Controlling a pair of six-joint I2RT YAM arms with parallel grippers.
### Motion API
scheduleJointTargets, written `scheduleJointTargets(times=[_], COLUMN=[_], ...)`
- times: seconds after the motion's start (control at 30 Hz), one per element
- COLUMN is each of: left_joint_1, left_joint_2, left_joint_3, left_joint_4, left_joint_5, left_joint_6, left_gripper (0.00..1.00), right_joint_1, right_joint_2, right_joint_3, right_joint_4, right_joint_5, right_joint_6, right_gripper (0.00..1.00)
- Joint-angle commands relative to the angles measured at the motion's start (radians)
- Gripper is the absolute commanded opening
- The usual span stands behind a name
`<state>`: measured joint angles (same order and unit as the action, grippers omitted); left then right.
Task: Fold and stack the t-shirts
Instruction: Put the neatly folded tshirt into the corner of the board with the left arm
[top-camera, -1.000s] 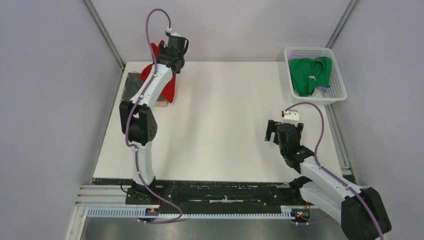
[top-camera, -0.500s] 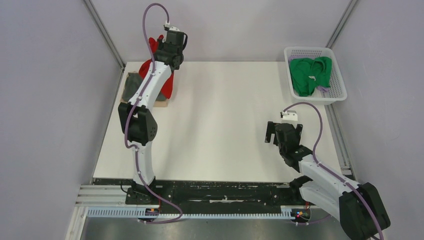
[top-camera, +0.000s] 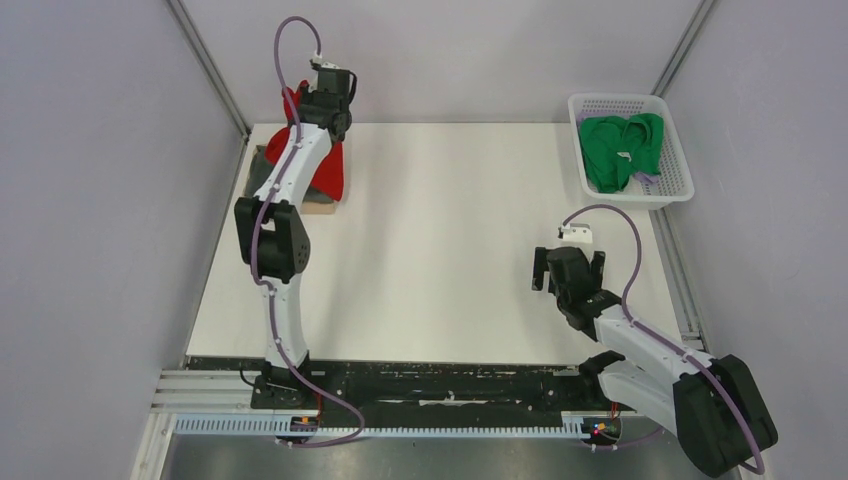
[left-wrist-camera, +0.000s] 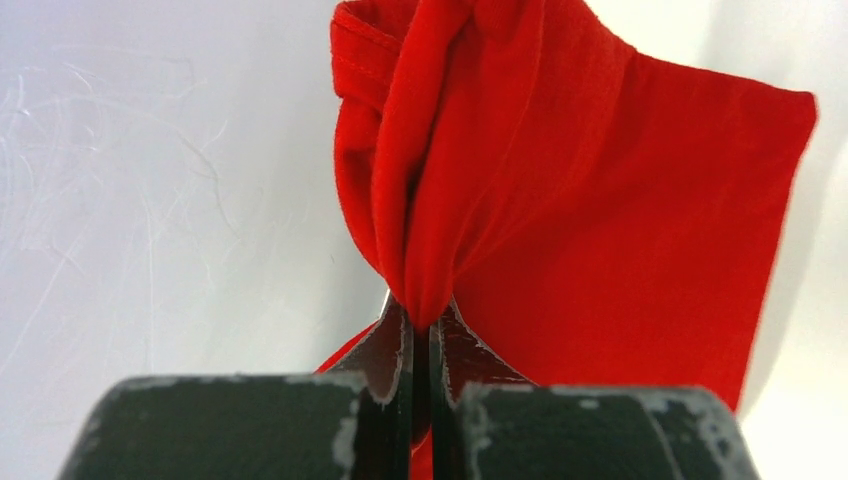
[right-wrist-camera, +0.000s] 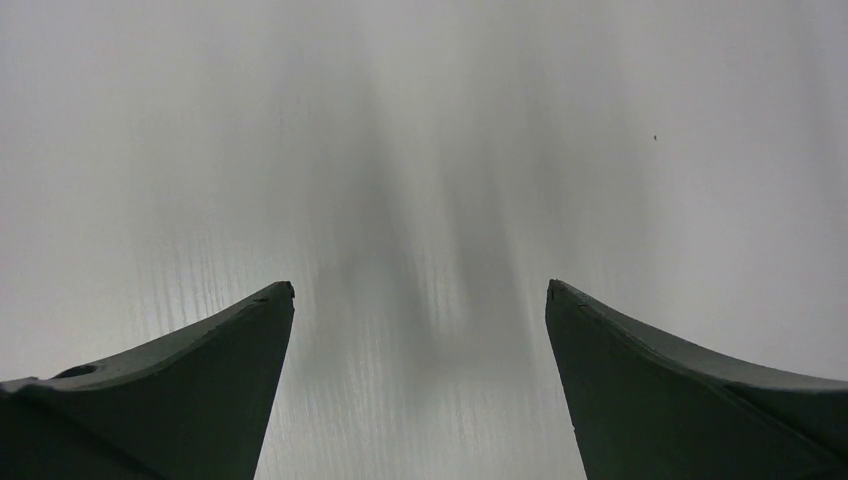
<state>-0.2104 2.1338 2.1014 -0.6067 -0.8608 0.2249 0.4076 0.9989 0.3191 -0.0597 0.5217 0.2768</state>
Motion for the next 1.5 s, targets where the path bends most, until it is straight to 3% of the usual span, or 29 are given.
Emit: scheduleJointTargets(times=[0.0,0.43,0.63,0.7,0.73,0.77,0.8,0.87,0.9,1.13,1.47], left_joint_1=[0.064,0.158,0.194,0.208,0.209,0.209,0.234,0.24,0.24,0.24,0.286], left_joint_2=[0.021,0.11,0.14,0.151,0.153,0.153,0.149,0.134,0.122,0.089,0.104], left_joint_3=[-0.019,-0.02,-0.021,-0.014,-0.012,-0.011,-0.012,-0.017,-0.021,0.029,0.023], left_joint_4=[0.116,0.2,0.233,0.232,0.225,0.217,0.212,0.204,0.203,0.116,-0.01], left_joint_5=[-0.009,0.037,0.016,0.012,0.011,0.012,0.013,0.013,0.018,0.106,0.418], left_joint_6=[0.074,0.095,0.097,0.087,0.076,0.069,0.06,0.044,0.039,-0.093,-0.335], left_gripper=[0.02,0.06,0.12,0.28,0.49,0.61,0.66,0.94,0.99,1.0,1.0], right_joint_1=[-0.004,-0.005,-0.005,-0.004,-0.004,-0.004,-0.004,-0.004,-0.005,-0.004,-0.004], right_joint_2=[0.007,0.035,-0.013,-0.029,-0.037,-0.049,-0.057,-0.076,-0.083,-0.102,-0.092], right_joint_3=[0.044,0.069,0.052,0.051,0.048,0.042,0.038,0.024,0.019,0.009,0.008], right_joint_4=[-0.006,-0.036,-0.028,-0.027,-0.021,-0.013,0.001,0.022,0.029,0.031,0.034], right_joint_5=[0.049,0.066,0.093,0.097,0.093,0.083,0.071,0.052,0.047,0.045,0.04], right_joint_6=[-0.007,-0.019,-0.019,-0.023,-0.027,-0.034,-0.04,-0.044,-0.046,-0.042,-0.047], right_gripper=[0.98,0.98,0.98,0.98,0.98,0.98,0.98,0.98,0.98,0.98,0.98])
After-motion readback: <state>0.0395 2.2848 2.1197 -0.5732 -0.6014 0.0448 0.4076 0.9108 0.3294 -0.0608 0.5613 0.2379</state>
